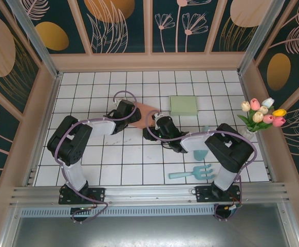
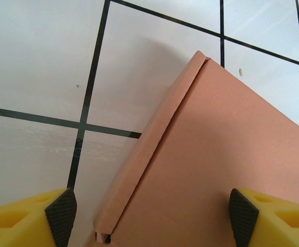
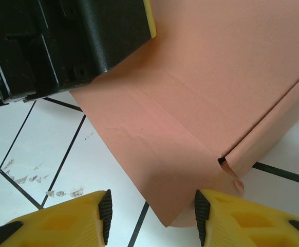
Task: Fold the paper box
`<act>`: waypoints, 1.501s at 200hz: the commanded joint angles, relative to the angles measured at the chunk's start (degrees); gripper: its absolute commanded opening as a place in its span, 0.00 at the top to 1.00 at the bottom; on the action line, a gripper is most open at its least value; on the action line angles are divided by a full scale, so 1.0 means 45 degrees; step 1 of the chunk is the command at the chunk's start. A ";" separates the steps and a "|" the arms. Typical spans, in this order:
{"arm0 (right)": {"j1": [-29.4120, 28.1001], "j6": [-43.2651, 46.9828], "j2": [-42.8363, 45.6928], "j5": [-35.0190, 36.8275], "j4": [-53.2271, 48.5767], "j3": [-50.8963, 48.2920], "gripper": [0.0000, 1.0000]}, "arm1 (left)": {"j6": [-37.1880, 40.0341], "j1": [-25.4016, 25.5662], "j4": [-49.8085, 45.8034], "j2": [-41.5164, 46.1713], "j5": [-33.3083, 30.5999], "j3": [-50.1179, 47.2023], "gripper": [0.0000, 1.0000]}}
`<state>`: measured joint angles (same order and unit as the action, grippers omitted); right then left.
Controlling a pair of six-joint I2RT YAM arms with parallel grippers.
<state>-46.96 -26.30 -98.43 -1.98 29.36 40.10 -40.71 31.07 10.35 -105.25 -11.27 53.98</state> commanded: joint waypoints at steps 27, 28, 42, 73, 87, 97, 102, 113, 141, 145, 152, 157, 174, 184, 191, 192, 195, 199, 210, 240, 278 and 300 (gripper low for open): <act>0.0199 -0.0421 -0.0440 -0.0027 0.0359 0.0289 0.49 | 0.0238 -0.0038 -0.1338 -0.0162 -0.0270 -0.0394 0.21; 0.0200 -0.0432 -0.0445 -0.0028 0.0364 0.0289 0.49 | 0.0238 -0.0044 -0.1341 -0.0163 -0.0270 -0.0394 0.21; 0.0269 -0.0540 -0.0475 -0.0136 0.0417 0.0271 0.48 | 0.0227 -0.0034 -0.1325 -0.0182 -0.0258 -0.0410 0.22; 0.0374 -0.0704 -0.0566 -0.0406 0.0654 0.0193 0.48 | 0.0238 -0.0036 -0.1284 -0.0267 -0.0196 -0.0403 0.22; 0.0399 -0.0775 -0.0642 -0.0578 0.0780 0.0174 0.49 | 0.0235 -0.0041 -0.1285 -0.0289 -0.0191 -0.0413 0.22; 0.0415 -0.0827 -0.0679 -0.0755 0.0950 0.0135 0.49 | 0.0232 -0.0043 -0.1265 -0.0302 -0.0191 -0.0423 0.22; 0.0421 -0.0867 -0.0695 -0.0847 0.1024 0.0118 0.49 | 0.0232 -0.0034 -0.1265 -0.0302 -0.0191 -0.0430 0.22; 0.0438 -0.0927 -0.0753 -0.0946 0.1051 0.0127 0.49 | 0.0229 -0.0038 -0.1265 -0.0302 -0.0191 -0.0413 0.22; 0.0435 -0.0898 -0.0568 -0.0292 0.0571 0.0062 0.48 | 0.0256 -0.0034 -0.1284 -0.0250 -0.0318 -0.0462 0.22; 0.0435 -0.0893 -0.0524 -0.0144 0.0499 0.0028 0.47 | 0.0257 -0.0042 -0.1284 -0.0262 -0.0328 -0.0471 0.22; 0.0436 -0.0912 -0.0454 0.0048 0.0453 -0.0047 0.47 | 0.0257 -0.0036 -0.1284 -0.0263 -0.0327 -0.0483 0.22; 0.0435 -0.0931 -0.0406 0.0142 0.0430 -0.0080 0.47 | 0.0257 -0.0031 -0.1284 -0.0253 -0.0330 -0.0490 0.22; 0.0435 -0.0968 -0.0391 0.0262 0.0418 -0.0141 0.46 | 0.0257 -0.0035 -0.1255 -0.0297 -0.0280 -0.0461 0.22; 0.0435 -0.1024 -0.0403 0.0283 0.0407 -0.0151 0.45 | 0.0239 -0.0046 -0.1245 -0.0319 -0.0250 -0.0446 0.22; 0.0435 -0.1053 -0.0439 0.0274 0.0442 -0.0153 0.45 | 0.0237 -0.0032 -0.1255 -0.0322 -0.0244 -0.0442 0.22; 0.0435 -0.1051 -0.0435 0.0269 0.0454 -0.0147 0.45 | 0.0238 -0.0031 -0.1250 -0.0312 -0.0247 -0.0447 0.22; 0.0435 -0.1049 -0.0443 0.0245 0.0507 -0.0142 0.45 | 0.0243 -0.0034 -0.1246 -0.0311 -0.0247 -0.0446 0.22; 0.0435 -0.1080 -0.0435 0.0215 0.0568 -0.0158 0.45 | 0.0238 -0.0042 -0.1245 -0.0321 -0.0240 -0.0465 0.22; 0.0435 -0.1126 -0.0497 0.0101 0.0679 -0.0132 0.45 | 0.0244 -0.0033 -0.1265 -0.0322 -0.0250 -0.0471 0.22; 0.0437 -0.1120 -0.0690 -0.0255 0.0795 0.0069 0.46 | 0.0257 -0.0041 -0.1289 -0.0302 -0.0250 -0.0436 0.22; 0.0434 -0.0943 -0.0775 -0.0559 0.0908 0.0147 0.49 | 0.0235 -0.0039 -0.1307 -0.0295 -0.0250 -0.0441 0.22; 0.0435 -0.0729 -0.0729 -0.0423 0.0772 0.0201 0.51 | 0.0254 -0.0030 -0.1303 -0.0320 -0.0221 -0.0446 0.22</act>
<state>-45.34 -30.41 -101.23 -3.09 31.97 40.07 -40.71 30.89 10.44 -105.25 -12.32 53.93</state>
